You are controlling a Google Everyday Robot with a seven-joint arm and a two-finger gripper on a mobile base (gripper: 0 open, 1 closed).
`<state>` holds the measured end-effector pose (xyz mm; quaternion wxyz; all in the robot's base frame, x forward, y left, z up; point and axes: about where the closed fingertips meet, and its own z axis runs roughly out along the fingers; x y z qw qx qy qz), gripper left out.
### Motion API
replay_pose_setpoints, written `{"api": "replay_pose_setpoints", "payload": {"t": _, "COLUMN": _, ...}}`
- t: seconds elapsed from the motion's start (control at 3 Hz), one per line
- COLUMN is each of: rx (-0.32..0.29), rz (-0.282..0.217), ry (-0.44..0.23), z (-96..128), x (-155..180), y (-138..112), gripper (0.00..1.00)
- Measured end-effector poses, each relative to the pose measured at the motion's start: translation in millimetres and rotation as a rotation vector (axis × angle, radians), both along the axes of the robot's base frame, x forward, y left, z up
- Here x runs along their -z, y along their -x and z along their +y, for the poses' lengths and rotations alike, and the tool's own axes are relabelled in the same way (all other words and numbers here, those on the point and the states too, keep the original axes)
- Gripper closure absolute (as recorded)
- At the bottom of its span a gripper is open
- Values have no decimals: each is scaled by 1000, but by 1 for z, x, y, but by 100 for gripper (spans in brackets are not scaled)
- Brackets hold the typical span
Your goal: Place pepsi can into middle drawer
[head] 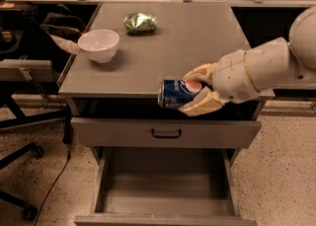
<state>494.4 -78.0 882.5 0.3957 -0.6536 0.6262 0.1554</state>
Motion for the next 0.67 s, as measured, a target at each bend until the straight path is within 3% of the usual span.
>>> {"api": "replay_pose_setpoints", "payload": {"t": 0.67, "rx": 196, "rz": 12, "ry": 18, "z": -13, "x": 48, "y": 12, "gripper": 100}}
